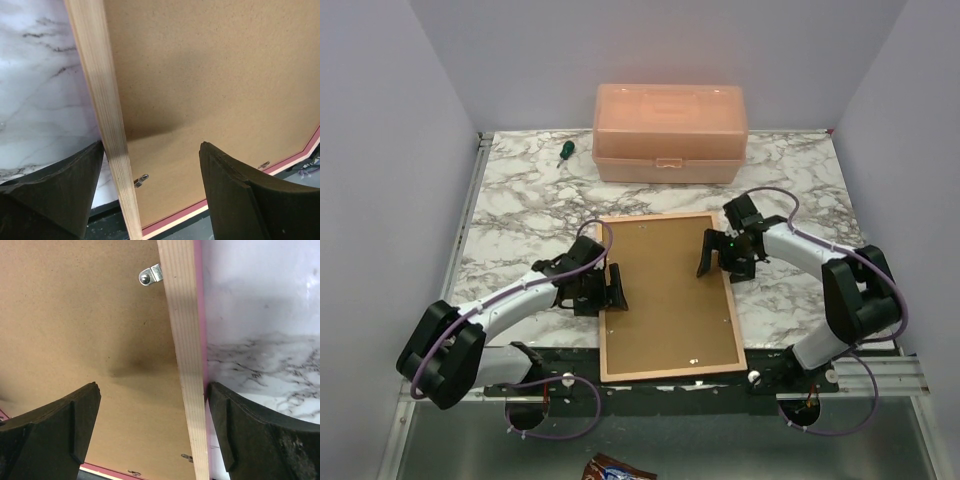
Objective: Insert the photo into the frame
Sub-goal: Adjust the photo frame at the center of the board.
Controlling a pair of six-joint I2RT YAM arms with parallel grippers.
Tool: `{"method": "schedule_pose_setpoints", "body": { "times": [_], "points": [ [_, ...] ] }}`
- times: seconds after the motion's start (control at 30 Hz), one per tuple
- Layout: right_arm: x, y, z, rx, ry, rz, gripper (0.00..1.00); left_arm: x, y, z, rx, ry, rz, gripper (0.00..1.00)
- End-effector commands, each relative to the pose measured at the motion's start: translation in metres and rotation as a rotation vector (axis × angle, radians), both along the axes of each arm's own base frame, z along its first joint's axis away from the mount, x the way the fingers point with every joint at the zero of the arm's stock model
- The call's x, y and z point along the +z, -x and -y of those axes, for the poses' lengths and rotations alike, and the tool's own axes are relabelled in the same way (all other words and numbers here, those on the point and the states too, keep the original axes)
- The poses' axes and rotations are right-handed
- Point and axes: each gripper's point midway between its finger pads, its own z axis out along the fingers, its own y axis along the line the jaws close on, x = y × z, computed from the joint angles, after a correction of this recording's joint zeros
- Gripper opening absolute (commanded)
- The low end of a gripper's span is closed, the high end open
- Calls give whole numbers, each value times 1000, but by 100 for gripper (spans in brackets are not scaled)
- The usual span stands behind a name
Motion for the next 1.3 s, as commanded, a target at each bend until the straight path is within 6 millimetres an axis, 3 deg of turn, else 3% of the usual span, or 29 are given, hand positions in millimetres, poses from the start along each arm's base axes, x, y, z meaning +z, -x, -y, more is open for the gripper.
{"method": "schedule_pose_setpoints", "body": {
  "times": [0.0,0.3,0.63,0.73,0.87,1.0,1.27],
  "points": [
    [8,-20,-44,80,-88,28,95,12,12,19,-14,85,-12,77],
    [23,-71,-70,125,-78,94,95,30,24,37,-29,163,5,77],
    [17,-100,-85,156,-37,105,96,50,41,76,-104,237,-3,76],
    [15,-106,-72,146,49,118,98,54,50,92,-143,275,-17,77],
    [17,-109,-36,97,229,151,100,53,56,95,-149,296,-35,79],
    [29,-99,-14,67,307,175,100,53,63,90,-163,308,-48,81],
    [59,-67,4,1,269,220,100,66,67,88,-202,337,-19,84]
  ]
}}
